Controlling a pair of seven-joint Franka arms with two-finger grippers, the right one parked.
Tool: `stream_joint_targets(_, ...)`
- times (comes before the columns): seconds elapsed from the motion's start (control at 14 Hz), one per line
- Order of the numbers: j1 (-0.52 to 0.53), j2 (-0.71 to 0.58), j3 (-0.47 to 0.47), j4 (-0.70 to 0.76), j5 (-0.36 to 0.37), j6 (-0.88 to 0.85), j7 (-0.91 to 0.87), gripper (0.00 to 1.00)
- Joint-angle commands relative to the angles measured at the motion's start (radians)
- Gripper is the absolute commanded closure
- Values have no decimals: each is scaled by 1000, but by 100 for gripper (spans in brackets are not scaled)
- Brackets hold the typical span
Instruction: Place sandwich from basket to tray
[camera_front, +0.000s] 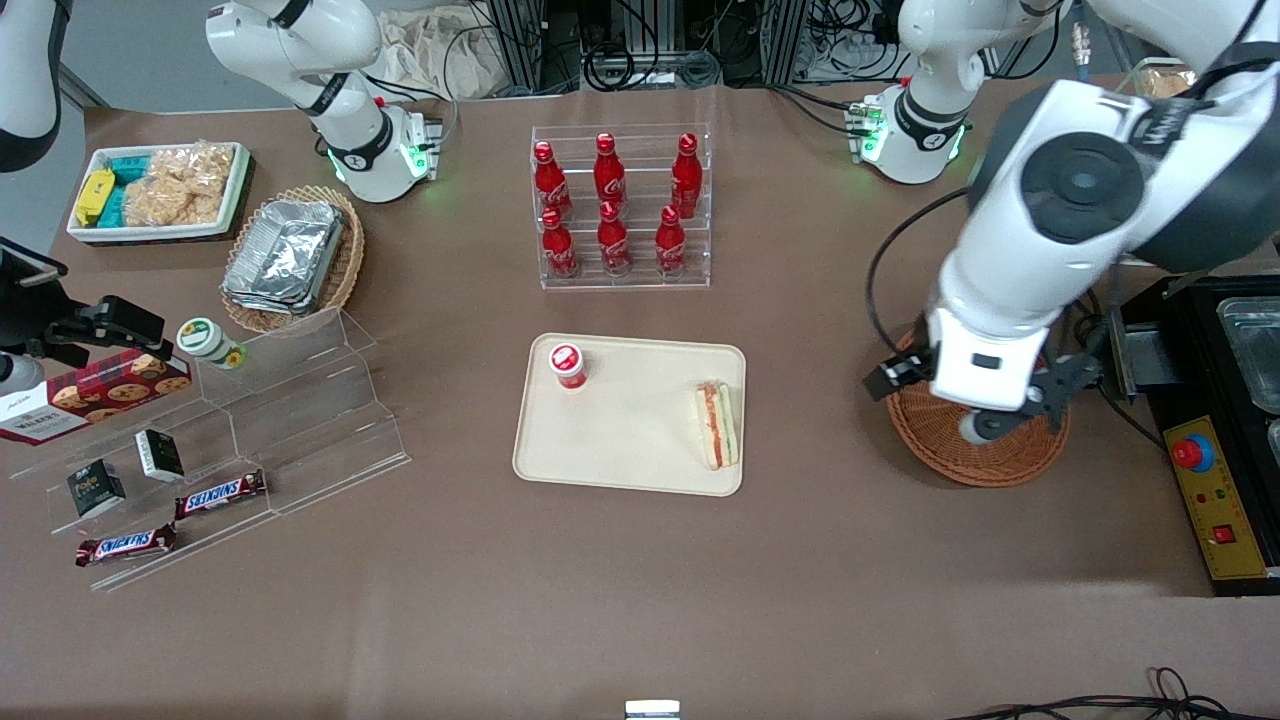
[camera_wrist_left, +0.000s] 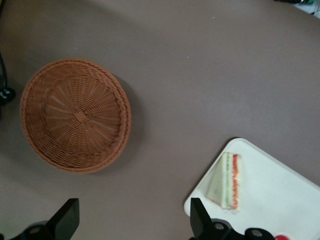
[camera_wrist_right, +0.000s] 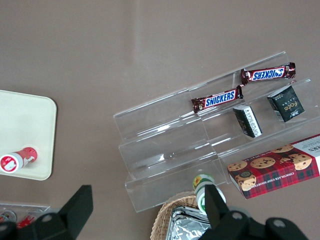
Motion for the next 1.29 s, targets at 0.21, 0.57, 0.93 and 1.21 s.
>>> stream_joint_targets(0.21,-202,-170,495,-47,-225,-57,455,0)
stream_joint_targets(0.57,-367,-291,801,-153,-302,-49,734,0)
stream_joint_targets(0.93,-338,-443,800,-309,-301,-13,764,0)
stream_joint_targets(1.21,-307,-592,795,-495,-299,70,785,0)
